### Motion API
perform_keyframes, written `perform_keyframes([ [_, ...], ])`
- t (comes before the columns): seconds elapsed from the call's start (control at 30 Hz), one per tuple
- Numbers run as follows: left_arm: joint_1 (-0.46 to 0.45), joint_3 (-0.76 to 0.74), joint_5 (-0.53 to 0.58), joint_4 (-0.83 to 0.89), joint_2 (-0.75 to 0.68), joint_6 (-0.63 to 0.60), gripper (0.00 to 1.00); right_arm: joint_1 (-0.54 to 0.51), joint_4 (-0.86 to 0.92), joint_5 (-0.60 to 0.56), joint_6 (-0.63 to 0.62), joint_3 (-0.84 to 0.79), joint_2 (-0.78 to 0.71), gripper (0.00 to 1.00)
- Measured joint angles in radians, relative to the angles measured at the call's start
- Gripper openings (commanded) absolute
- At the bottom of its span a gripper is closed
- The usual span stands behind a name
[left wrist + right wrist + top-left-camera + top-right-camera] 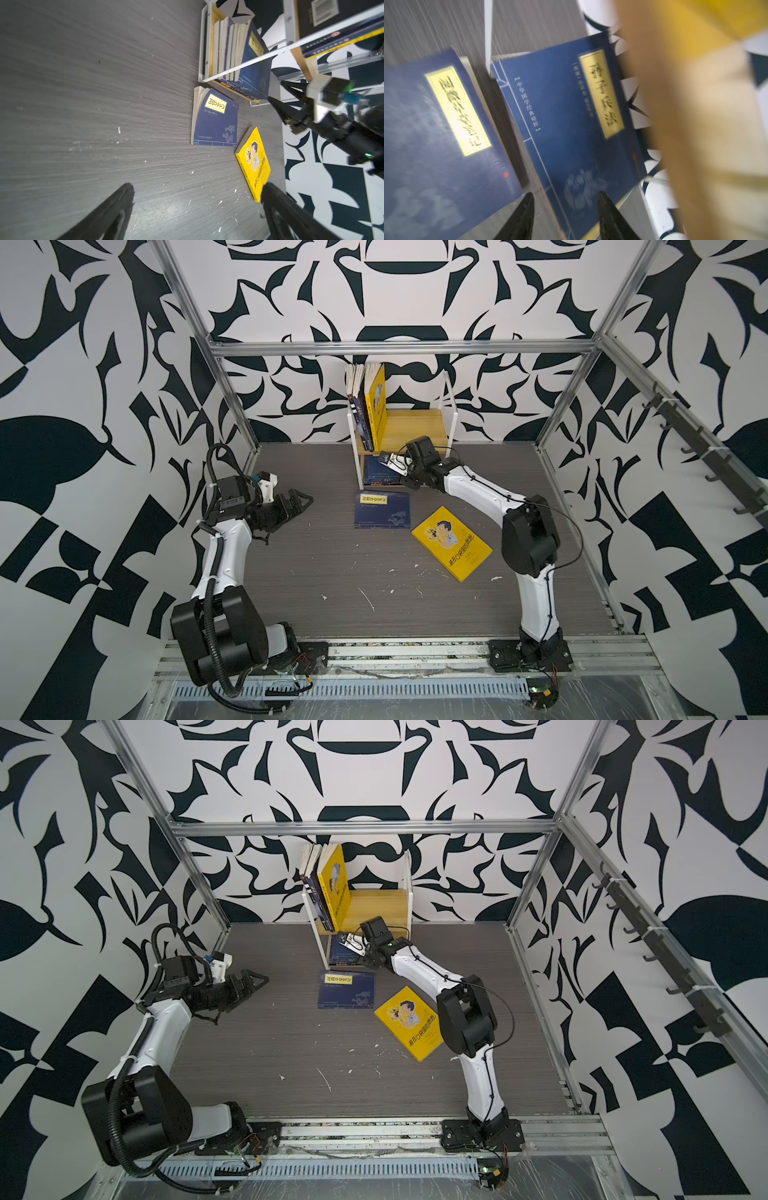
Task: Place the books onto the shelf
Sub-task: 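Open the right gripper and withdraw it from the shelf toward the yellow book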
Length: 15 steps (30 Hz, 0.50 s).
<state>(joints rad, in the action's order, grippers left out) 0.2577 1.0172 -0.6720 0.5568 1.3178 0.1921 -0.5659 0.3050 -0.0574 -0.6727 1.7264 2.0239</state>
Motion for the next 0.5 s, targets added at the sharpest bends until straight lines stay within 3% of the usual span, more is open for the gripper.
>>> perform_keyframes([
  [0.23,-0.103,0.079,-0.019,-0.113,0.04,0.005,1.0,-0.001,-0.106,0.043,0.379,-0.229,-0.241,0.61],
  [0.5,-0.194,0.059,-0.016,-0.369,0.157,0.207,1.0,-0.001,-0.264,0.054,0.841,-0.57,-0.355,0.54],
])
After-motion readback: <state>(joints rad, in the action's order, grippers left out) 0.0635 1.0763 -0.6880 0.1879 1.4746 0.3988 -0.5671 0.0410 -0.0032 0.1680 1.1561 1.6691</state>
